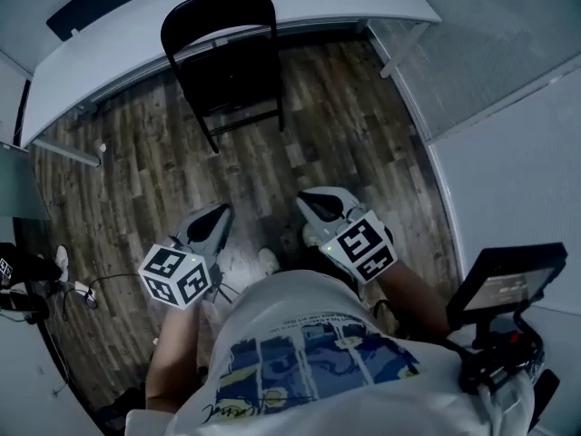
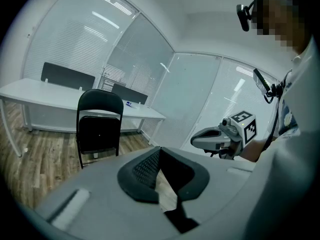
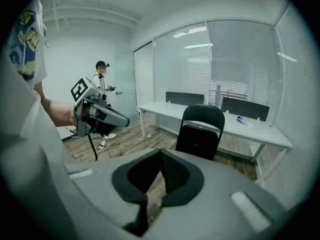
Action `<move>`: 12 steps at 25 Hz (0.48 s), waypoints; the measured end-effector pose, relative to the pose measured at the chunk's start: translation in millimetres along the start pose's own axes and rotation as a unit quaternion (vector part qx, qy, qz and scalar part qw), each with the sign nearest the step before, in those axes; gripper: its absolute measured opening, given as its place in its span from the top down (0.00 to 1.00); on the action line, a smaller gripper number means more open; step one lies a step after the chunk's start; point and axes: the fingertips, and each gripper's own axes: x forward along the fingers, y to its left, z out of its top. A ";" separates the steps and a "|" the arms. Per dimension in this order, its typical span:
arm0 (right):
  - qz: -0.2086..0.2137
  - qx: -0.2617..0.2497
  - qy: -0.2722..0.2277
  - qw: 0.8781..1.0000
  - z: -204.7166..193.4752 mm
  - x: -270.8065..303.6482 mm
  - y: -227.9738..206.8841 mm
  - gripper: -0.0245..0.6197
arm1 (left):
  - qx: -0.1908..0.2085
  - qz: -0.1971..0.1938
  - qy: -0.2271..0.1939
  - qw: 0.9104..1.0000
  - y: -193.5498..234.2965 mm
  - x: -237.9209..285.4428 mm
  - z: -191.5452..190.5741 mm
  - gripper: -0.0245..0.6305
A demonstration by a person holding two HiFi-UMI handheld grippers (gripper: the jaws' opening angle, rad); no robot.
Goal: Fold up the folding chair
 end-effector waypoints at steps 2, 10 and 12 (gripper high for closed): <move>-0.003 0.005 0.004 1.000 -4.3 0.0 -2.3 0.96 | -0.001 -0.006 -0.001 1.000 -1.6 4.1 1.6 0.96; -0.008 -0.001 0.005 1.000 -3.7 2.1 -4.1 0.96 | 0.000 -0.014 -0.003 1.000 -0.6 10.4 0.2 0.96; -0.011 -0.003 0.007 1.000 -4.7 0.0 1.3 0.96 | -0.001 -0.018 -0.004 1.000 -1.7 6.3 -3.1 0.96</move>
